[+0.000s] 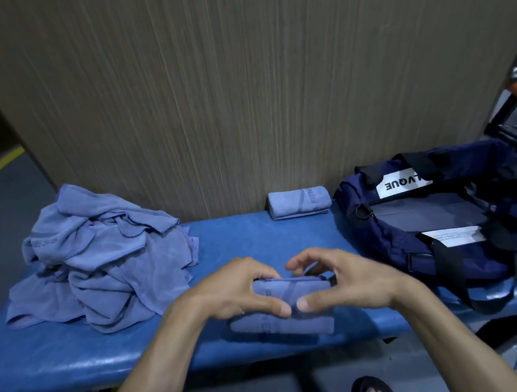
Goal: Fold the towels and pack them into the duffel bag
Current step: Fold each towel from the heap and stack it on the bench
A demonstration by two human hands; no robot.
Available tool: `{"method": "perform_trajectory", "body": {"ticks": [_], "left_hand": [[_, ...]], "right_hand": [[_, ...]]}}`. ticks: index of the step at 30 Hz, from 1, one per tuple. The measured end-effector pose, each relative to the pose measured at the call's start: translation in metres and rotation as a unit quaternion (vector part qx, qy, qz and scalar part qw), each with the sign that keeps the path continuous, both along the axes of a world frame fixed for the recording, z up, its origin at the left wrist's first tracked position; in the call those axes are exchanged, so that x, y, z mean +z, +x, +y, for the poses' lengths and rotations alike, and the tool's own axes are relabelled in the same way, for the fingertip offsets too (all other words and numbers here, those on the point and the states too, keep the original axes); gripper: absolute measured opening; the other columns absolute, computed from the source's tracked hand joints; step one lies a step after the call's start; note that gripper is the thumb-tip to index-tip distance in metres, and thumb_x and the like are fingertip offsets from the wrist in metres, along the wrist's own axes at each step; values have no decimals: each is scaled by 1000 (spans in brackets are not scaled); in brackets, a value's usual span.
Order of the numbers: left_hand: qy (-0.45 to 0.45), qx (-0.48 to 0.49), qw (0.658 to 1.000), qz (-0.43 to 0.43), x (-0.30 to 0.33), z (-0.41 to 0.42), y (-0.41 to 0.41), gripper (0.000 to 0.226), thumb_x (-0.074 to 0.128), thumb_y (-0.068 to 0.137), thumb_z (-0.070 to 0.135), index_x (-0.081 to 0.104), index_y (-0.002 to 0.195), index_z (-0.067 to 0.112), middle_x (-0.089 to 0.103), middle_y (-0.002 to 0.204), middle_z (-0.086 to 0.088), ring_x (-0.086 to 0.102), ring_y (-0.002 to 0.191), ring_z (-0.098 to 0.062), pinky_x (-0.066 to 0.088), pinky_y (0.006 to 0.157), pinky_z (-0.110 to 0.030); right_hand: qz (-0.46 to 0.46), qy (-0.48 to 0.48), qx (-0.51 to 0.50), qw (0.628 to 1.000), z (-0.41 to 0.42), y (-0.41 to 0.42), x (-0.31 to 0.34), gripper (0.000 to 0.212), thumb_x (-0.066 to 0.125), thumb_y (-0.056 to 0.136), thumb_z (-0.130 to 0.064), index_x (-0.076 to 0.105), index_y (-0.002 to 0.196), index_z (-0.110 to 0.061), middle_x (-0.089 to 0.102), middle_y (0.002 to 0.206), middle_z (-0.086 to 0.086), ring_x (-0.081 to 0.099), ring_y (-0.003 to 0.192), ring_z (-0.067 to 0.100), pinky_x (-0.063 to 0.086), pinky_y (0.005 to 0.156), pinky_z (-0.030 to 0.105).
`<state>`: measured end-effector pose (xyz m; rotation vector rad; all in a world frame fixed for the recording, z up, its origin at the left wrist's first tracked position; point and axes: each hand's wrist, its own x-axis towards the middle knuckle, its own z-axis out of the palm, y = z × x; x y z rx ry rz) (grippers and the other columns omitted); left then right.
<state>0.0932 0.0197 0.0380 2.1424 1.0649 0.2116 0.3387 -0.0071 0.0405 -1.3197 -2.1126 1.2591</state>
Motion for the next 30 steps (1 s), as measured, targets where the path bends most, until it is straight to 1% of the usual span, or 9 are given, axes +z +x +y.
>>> {"method": "perform_trajectory", "body": {"ticks": [4,8,14,18,20,22,26,28,30], "left_hand": [[11,4,1000,-10,-2,26,14,44,87,66,57,73,100,31,70,87,14,62,82,0,51,78,-30],[-8,46,996,-81,-5,55,2,48,86,74,48,66,116,36,68,106,19,62,107,1,47,96,-22],[1,54,988,-146,-3,79,4,31,87,78,33,72,104,27,72,104,15,66,104,-6,51,95,-28],[24,115,966,-231,-11,94,12,50,89,69,39,67,114,33,71,104,8,66,103,-11,47,96,-28],[37,195,938,-283,-15,103,14,63,84,67,49,59,124,40,68,114,12,65,108,-9,47,96,-22],[3,296,892,-342,-16,109,16,73,81,65,57,53,131,42,63,123,17,65,108,-4,51,91,-21],[-225,328,823,-405,-25,114,35,64,79,77,45,56,131,20,73,115,1,71,103,-15,57,90,-38],[-242,328,810,-422,-30,117,47,43,74,88,28,59,124,12,75,111,-6,72,104,-22,56,96,-46],[-223,358,786,-452,-34,123,51,29,68,94,16,59,121,10,76,107,-7,73,97,-22,56,92,-45]], "right_hand": [[-128,10,37,991,21,-14,-11,48,82,71,-59,60,100,-28,64,98,-12,60,89,8,50,81,31],[-154,16,10,988,50,-8,-13,56,78,71,-65,59,92,-17,62,86,0,53,74,11,44,67,35],[-80,13,13,997,75,-20,-13,48,74,76,-65,62,92,-22,61,79,-8,53,69,9,45,65,31],[-10,41,-16,999,97,-29,-17,45,76,80,-52,53,80,-13,43,68,-11,40,63,6,35,60,38],[66,0,-55,996,107,-30,-17,47,76,80,-50,59,88,-7,54,76,-4,49,72,10,44,67,47],[180,-56,-133,973,118,-29,-15,33,77,87,-34,67,104,-7,73,97,5,67,89,15,55,82,47],[370,-129,-306,868,138,-27,-14,28,70,93,-13,65,120,-8,75,111,14,73,100,29,61,78,39],[430,-165,-337,821,147,-27,-16,26,68,93,-10,66,119,-7,74,111,15,72,100,30,60,85,45],[441,-190,-346,806,153,-26,-17,19,67,93,-11,69,112,-10,75,105,13,72,98,28,58,91,48]]}}
